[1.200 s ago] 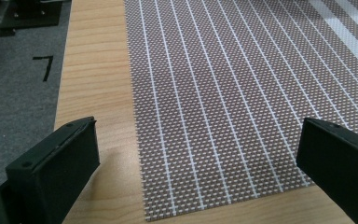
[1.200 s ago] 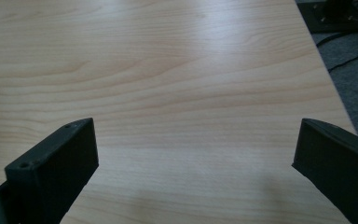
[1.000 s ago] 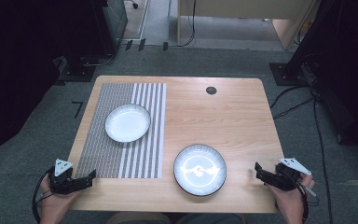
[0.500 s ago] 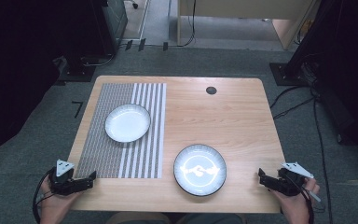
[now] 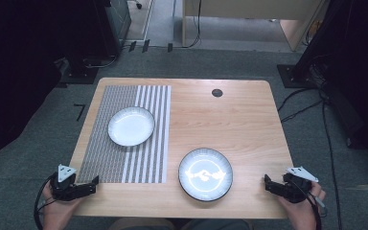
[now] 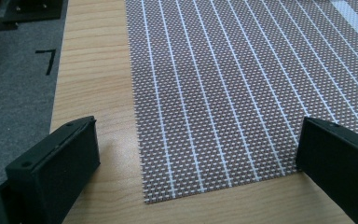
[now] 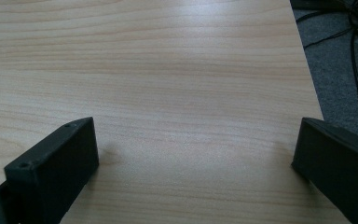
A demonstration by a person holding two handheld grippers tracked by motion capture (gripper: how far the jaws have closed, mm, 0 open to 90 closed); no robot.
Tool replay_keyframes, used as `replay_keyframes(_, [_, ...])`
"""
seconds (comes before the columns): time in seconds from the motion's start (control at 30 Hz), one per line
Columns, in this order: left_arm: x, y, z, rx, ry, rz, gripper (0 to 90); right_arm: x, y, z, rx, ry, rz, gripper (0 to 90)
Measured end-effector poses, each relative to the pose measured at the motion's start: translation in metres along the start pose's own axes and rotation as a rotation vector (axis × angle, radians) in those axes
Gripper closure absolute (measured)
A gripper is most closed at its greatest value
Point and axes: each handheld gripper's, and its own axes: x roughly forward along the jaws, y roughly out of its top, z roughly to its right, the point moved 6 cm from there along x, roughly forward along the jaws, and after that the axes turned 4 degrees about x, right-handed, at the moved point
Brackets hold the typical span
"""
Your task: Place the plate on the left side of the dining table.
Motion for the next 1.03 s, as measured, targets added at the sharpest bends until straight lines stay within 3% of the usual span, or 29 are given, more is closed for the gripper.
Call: replay_keyframes(1.03, [-0.0003,-0.0007,0.0005,-0.005,0.005,0.006,0.0,-0.0001,-0.0002,0.0000,0.002,-0.001,0.000,0.0])
